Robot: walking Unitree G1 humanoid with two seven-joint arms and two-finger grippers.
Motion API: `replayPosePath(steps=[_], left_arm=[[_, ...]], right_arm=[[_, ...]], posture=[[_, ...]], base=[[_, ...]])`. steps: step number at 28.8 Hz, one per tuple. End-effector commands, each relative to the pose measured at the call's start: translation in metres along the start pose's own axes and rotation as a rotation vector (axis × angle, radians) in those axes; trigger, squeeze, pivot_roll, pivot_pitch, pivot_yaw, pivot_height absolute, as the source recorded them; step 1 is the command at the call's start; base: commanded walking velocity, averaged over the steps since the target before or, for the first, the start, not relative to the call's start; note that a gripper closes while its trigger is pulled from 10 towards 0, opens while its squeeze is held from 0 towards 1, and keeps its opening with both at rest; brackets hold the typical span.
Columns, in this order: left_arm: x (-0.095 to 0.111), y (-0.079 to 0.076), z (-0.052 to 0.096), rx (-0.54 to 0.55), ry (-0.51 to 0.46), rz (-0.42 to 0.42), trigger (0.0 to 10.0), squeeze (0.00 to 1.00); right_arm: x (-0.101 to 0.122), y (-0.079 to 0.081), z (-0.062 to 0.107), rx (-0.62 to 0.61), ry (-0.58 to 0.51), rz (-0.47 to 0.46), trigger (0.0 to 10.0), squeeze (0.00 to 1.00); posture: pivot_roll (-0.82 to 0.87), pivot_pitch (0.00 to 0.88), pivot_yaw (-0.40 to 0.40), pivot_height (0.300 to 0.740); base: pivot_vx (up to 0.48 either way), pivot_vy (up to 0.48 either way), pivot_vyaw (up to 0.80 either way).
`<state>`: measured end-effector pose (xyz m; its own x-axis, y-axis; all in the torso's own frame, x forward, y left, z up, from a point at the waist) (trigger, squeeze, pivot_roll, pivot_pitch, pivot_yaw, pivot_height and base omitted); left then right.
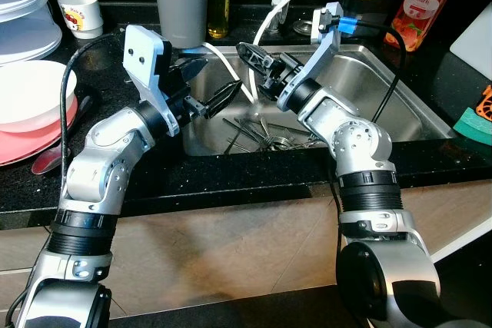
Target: Kitchen organization
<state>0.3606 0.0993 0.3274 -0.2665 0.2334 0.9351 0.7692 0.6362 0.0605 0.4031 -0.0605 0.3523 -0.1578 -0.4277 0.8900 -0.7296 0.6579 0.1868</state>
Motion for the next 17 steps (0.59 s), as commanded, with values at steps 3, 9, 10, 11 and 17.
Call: replayPosePath(steps=[3,9,10,11,17], left_arm=[[0.002,-0.002,-0.002,-0.01,-0.018,-0.006,10.0,1.0],[0.0,0.002,-0.001,0.017,0.003,-0.025,10.0,1.0],[-0.002,0.004,0.0,0.041,0.018,-0.033,10.0,1.0],[-0.007,0.011,0.0,0.093,0.049,-0.051,10.0,1.0],[-0.013,0.044,0.009,0.358,0.094,-0.09,10.0,0.1]], right_arm=[[0.005,-0.003,0.0,-0.007,-0.014,0.005,0.0,0.0],[0.002,-0.003,0.0,-0.009,-0.001,0.027,0.0,0.0],[0.001,-0.004,0.001,-0.011,0.007,0.041,0.0,0.0],[-0.002,-0.005,0.001,-0.019,0.032,0.095,0.0,0.0],[-0.005,-0.022,0.006,-0.155,0.042,0.259,10.0,0.0]], posture=[[-0.01,0.159,-0.026,0.74],[0.0,0.154,-0.026,0.74],[0.0,0.156,-0.024,0.74],[0.0,0.156,-0.024,0.74],[0.0,0.156,-0.024,0.74]], base=[[0.0,0.0,0.0],[0.0,0.0,0.0],[0.0,0.0,0.0],[0.0,0.0,0.0],[0.0,0.0,0.0]])
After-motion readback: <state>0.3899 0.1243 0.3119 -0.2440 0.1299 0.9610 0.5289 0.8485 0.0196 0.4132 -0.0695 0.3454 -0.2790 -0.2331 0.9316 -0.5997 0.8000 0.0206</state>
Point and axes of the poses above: a point about 5 cm out from each wrist's last joint towards the gripper, its own z axis pointing back from the gripper into the wrist, its own x axis along the axis of the wrist's last joint, y = z × x, the point moved 4 cm from there along -z, pointing out of the wrist towards the gripper, and after that the axes turned 11 degrees about z, right-handed, at the moved point
